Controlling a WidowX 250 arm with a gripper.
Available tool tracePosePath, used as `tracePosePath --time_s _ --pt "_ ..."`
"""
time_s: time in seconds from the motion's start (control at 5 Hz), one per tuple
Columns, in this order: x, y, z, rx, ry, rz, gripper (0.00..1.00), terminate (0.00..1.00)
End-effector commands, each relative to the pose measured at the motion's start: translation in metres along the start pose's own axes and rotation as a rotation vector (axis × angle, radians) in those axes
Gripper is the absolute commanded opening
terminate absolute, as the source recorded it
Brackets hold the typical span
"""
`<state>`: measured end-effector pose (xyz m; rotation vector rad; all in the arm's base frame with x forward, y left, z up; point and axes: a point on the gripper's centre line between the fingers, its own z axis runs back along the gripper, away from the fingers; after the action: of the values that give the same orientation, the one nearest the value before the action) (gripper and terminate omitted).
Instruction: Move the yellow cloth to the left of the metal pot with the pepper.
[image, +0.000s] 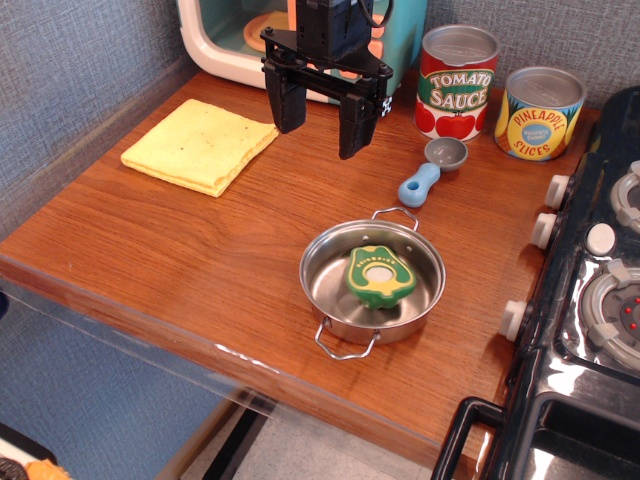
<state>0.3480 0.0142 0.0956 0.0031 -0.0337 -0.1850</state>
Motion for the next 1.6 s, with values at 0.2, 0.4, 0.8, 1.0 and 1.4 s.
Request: tracePosePath --time_s 0.2,0.4,0.8,1.0,1.4 --pt "0.015 0.028 0.004 -0.034 -0.041 0.068 1.0 0.0" --pt "0.024 0.081 0.009 0.072 -0.1 0.136 1.0 0.0" --pt "0.011 0.164 -0.015 0.172 -0.162 0.212 1.0 0.0" --pt "0.007 0.177 -0.027 0.136 -0.166 0.239 1.0 0.0" --pt "0.009 0.166 -0.058 0.056 -0.099 0.182 1.0 0.0"
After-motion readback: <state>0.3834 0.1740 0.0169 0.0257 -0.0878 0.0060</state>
